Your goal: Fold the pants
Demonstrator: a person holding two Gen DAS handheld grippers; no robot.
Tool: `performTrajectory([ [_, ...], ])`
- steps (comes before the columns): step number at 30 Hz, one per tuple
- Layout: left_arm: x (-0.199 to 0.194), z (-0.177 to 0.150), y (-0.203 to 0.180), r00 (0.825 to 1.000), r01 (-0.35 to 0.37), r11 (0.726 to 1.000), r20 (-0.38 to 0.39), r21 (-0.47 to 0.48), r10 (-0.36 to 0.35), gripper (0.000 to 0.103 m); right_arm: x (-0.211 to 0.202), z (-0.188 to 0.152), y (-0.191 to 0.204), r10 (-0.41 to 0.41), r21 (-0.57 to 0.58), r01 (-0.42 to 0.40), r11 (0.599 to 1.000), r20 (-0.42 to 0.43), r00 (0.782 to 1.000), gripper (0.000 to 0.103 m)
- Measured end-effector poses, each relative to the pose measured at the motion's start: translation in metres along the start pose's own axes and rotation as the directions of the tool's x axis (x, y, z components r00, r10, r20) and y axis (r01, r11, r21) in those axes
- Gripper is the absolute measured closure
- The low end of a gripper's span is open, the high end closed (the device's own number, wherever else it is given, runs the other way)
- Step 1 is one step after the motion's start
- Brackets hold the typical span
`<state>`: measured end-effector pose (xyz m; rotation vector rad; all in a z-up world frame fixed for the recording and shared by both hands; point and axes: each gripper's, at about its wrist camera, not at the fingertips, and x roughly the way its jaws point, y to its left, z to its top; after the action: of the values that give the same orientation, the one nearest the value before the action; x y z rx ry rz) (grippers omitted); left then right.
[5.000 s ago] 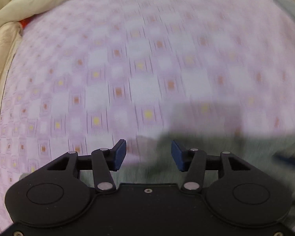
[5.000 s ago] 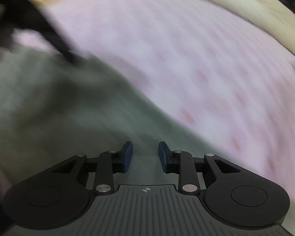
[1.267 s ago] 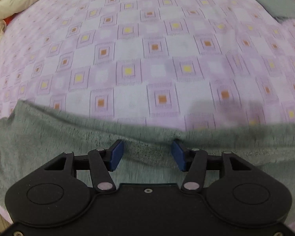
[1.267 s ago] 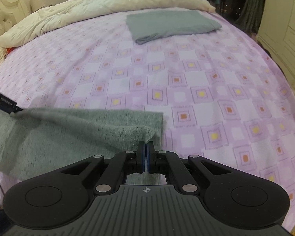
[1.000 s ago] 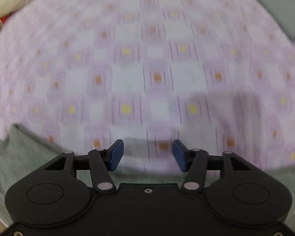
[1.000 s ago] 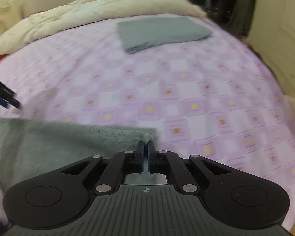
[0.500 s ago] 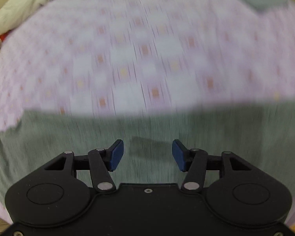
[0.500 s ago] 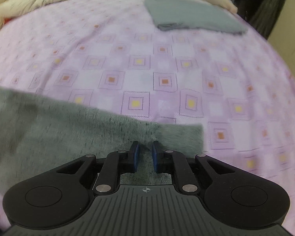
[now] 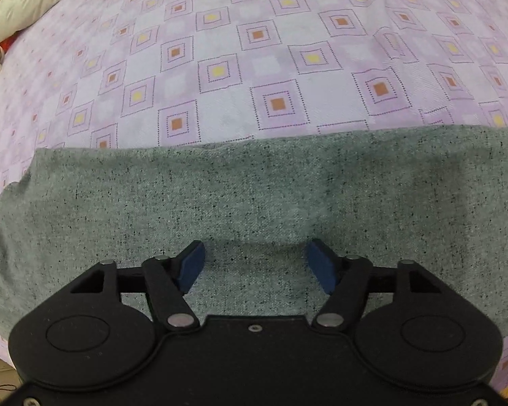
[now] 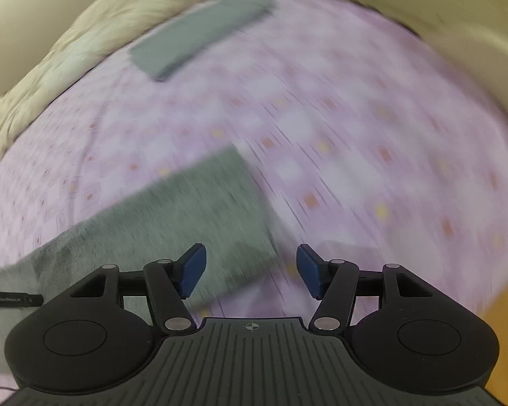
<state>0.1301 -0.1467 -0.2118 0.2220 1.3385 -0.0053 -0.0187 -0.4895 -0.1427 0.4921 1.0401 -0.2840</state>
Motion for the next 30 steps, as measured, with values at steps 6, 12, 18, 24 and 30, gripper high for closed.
performTrajectory([
  [6,0.006,-0.001,0.012,1.000,0.004,1.000,-0.008,-0.018,-0.005,0.025,0.023,-0.016,-0.019,0.103,0.164,-0.093,0.982,-0.054,0.993,0.044],
  [12,-0.009,-0.012,0.007,1.000,-0.005,1.000,-0.006,-0.026,0.005,0.024,0.048,0.008,-0.013,0.178,0.137,-0.174,0.975,-0.015,0.984,0.033],
  [18,-0.014,-0.011,0.002,1.000,-0.014,1.000,-0.007,-0.015,0.014,0.023,0.068,0.034,-0.001,0.236,0.121,-0.226,0.967,-0.080,0.968,0.076],
  [24,-0.046,-0.010,-0.009,0.999,0.038,0.999,0.014,-0.006,-0.038,0.042,0.044,0.043,0.012,0.223,-0.056,-0.229,0.972,-0.093,0.970,0.091],
  [30,-0.046,0.013,-0.047,0.996,0.044,0.995,0.068,0.088,-0.050,0.042,0.014,0.050,0.025,0.246,-0.127,-0.252,0.959,-0.059,0.967,0.091],
])
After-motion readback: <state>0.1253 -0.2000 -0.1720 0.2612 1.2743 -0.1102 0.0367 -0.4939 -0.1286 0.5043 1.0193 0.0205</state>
